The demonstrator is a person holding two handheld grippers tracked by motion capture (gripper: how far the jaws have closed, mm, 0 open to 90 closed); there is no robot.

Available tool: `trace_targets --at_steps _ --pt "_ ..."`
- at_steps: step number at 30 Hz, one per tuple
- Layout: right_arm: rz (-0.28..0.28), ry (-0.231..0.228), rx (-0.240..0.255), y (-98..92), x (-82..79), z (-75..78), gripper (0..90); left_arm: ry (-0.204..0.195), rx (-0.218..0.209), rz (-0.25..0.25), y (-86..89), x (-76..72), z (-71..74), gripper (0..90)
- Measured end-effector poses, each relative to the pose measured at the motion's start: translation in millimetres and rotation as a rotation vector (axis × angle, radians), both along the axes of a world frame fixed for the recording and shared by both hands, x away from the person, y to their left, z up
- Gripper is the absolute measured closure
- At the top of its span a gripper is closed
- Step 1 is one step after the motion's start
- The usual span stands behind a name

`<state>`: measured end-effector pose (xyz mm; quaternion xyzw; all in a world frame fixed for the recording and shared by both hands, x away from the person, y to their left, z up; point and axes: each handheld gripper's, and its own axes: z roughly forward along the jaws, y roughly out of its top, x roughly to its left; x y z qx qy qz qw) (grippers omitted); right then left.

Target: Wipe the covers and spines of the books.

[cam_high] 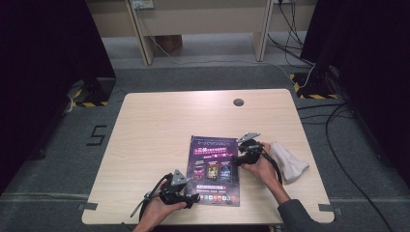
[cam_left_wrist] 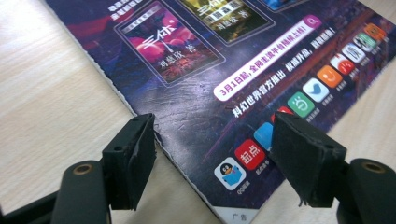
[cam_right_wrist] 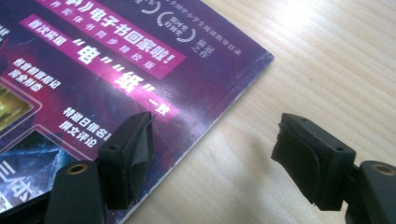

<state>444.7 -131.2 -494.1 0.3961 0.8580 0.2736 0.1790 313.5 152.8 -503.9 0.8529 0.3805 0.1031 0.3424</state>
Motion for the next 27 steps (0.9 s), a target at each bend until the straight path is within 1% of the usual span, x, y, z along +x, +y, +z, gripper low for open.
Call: trace_targets --at_steps 2,3,4,7,8,9,11,13,15,18,20,21,23,25,27 --pt "-0.003 -0.007 0.002 -0.9 1.2 -0.2 29.3 0.000 -0.002 -0.004 -1.8 -1.2 -0.4 29.4" --pt "-0.006 0.001 0.014 -1.2 1.2 -0.4 30.5 0.008 -0.012 -0.006 -2.2 -1.4 -1.2 27.9" --pt "-0.010 0.002 0.023 -2.2 1.6 -0.6 30.7 0.006 -0.017 -0.003 -2.4 -1.8 -1.5 27.5" --pt "-0.021 0.011 0.053 -5.4 2.5 -1.3 31.5 -0.001 -0.011 -0.004 -3.1 -2.6 -1.3 27.5" --pt "-0.030 0.011 0.053 -5.8 1.6 -0.4 31.3 -0.001 -0.014 -0.005 -2.8 -2.5 -1.5 27.5" --pt "-0.024 0.003 0.052 -7.0 1.7 0.4 31.3 -0.001 -0.015 -0.004 -2.6 -2.5 -1.7 27.5" --pt "-0.034 0.000 0.080 -8.8 -1.3 4.4 31.3 -0.004 -0.019 -0.003 -3.4 -2.5 -2.2 27.4" --pt "-0.030 -0.010 0.101 -11.3 -5.3 10.5 31.3 -0.006 -0.022 -0.001 -5.1 -2.7 -2.4 27.4" --pt "-0.036 -0.025 0.111 -14.4 -9.4 16.4 31.3 -0.011 -0.024 0.000 -6.6 -2.7 -2.9 27.4" --pt "-0.042 -0.040 0.123 -24.8 -14.4 25.9 31.3 -0.015 -0.018 0.000 -9.3 -3.6 -2.6 27.3" --pt "-0.056 -0.048 0.136 -34.4 -17.4 30.5 31.4 -0.023 -0.019 -0.003 -11.6 -3.7 -2.8 27.3" --pt "-0.058 -0.052 0.135 -39.6 -18.4 32.3 31.5 -0.021 -0.019 -0.006 -12.4 -3.3 -2.7 27.3" --pt "-0.083 -0.063 0.143 -50.1 -21.5 35.5 32.6 -0.022 -0.025 -0.012 -12.3 -2.1 -3.1 27.1" --pt "-0.109 -0.080 0.154 -60.6 -25.4 37.0 33.2 -0.029 -0.042 -0.018 -11.4 -2.1 -3.5 25.3" --pt "-0.123 -0.072 0.162 -68.7 -30.3 37.5 33.3 -0.046 -0.046 -0.021 -10.6 -3.1 -3.3 24.0"
